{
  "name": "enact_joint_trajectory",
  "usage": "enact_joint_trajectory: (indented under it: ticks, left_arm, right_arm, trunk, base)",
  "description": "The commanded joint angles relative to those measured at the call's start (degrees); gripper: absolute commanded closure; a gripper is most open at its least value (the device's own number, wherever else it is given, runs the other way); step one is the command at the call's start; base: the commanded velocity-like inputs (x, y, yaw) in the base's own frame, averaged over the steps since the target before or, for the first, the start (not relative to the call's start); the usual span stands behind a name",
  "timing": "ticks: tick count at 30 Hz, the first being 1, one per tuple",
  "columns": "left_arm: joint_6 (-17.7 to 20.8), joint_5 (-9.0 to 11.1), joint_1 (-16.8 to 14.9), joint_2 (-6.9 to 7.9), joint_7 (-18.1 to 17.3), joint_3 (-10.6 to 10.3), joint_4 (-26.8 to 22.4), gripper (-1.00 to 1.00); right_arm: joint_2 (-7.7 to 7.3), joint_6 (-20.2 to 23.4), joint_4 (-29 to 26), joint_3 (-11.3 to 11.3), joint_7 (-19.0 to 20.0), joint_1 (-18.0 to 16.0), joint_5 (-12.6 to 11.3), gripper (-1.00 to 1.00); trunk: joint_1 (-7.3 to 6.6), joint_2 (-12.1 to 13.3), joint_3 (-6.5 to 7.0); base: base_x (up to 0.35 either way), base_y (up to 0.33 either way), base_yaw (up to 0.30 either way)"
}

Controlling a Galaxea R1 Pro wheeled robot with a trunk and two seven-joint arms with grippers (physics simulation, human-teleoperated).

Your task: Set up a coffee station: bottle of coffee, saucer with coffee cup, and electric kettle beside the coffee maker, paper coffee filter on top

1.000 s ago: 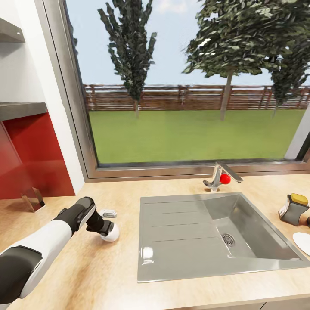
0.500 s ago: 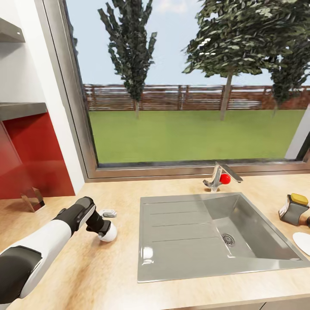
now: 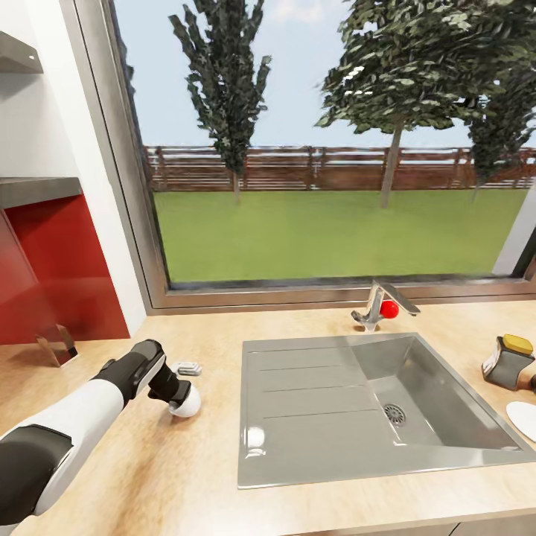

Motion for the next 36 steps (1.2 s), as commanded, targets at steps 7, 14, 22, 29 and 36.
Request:
enact_joint_trajectory:
  ticks: [7, 14, 22, 29, 36]
  left_arm:
    - [0.22, 0.38, -0.8, 0.33, -4.9, -0.72, -0.49, 1.0]
    - [0.31, 0.16, -4.89, 0.47, -6.56, -1.05, 0.02, 1.0]
    - [0.4, 0.2, -10.26, 0.21, -6.69, -1.11, 0.17, 1.0]
    - [-0.43, -0.6, -11.21, -0.68, -7.51, -2.18, 0.32, 1.0]
    - [-2.33, -0.85, -9.14, 0.32, -7.32, -1.05, 0.13, 1.0]
  right_arm:
    - [0.08, 0.31, -0.22, 0.38, 0.22, -0.02, 0.18, -1.0]
    - [0.32, 0.23, -0.63, 0.33, 0.22, -0.02, 0.16, -1.0]
    - [0.46, 0.22, -2.64, 0.22, 0.22, -0.02, 0.08, -1.0]
    - [1.49, -0.75, -3.68, -0.3, 0.19, 0.02, -0.16, -1.0]
    - [3.03, 0.09, -4.65, -1.67, 0.22, -0.06, -0.13, -1.0]
  trunk:
    - [0.04, -0.13, -0.14]
    - [0.04, -0.13, -0.14]
    - [0.04, -0.13, -0.14]
    - [0.04, -0.13, -0.13]
    - [0.04, -0.13, -0.13]
  base:
    - [0.0, 0.0, 0.0]
    - [0.0, 0.0, 0.0]
    - [0.0, 0.0, 0.0]
    - [0.0, 0.0, 0.0]
    - [0.0, 0.0, 0.0]
